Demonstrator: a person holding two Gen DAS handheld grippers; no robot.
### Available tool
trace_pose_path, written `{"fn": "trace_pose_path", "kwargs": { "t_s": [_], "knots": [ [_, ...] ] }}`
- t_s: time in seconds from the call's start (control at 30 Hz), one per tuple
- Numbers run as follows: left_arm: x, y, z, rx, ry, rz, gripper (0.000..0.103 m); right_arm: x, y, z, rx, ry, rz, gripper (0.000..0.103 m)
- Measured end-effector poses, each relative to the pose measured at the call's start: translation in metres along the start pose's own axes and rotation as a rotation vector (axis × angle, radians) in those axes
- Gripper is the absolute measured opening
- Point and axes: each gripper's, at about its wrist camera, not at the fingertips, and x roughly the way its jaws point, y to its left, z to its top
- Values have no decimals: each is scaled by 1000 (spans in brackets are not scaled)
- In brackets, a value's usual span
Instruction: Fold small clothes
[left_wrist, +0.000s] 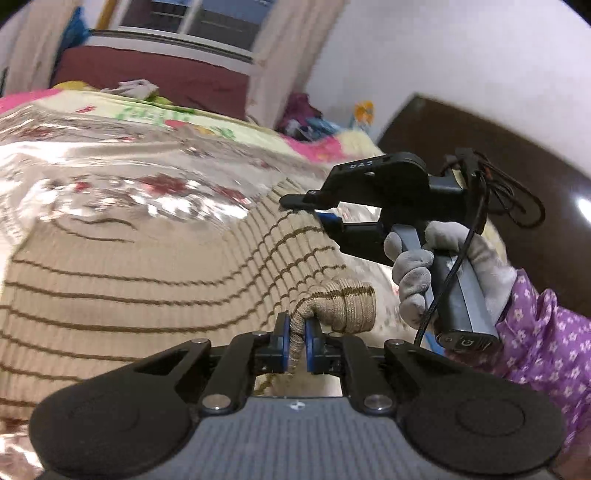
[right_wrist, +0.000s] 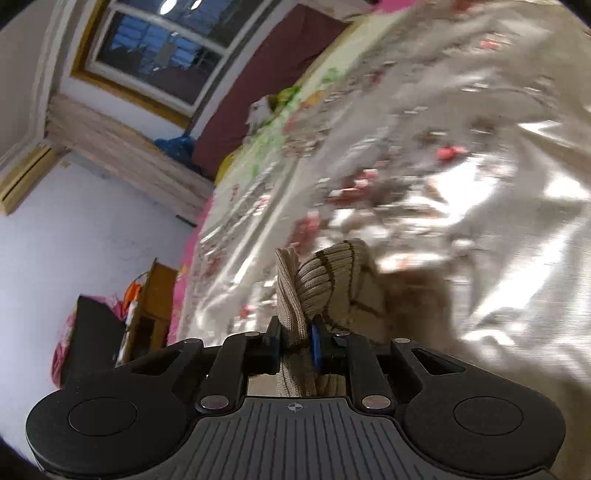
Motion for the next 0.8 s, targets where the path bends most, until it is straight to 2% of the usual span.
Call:
{"fn": "trace_pose_path", "kwargs": {
  "t_s": [0.13,0.23,0.43,0.63,0.8],
  "knots": [
    [-36,37,7,-81,-81,41,13,33,56,-13,-79,44,9,16],
    [-63,74,7,-151,-136,100,12,66,91,-33,-127,98,-6,16],
    [-86,150,-18,-355,-132,207,11,144,139,-86,-213,205,-80,16],
    [-93,166,-28,-384,-140,211,11,196,162,-130,-315,296,-185,17],
    [-92,170,-32,-385,-137,204,11,203,177,-141,-387,299,-204,17]
  ]
}}
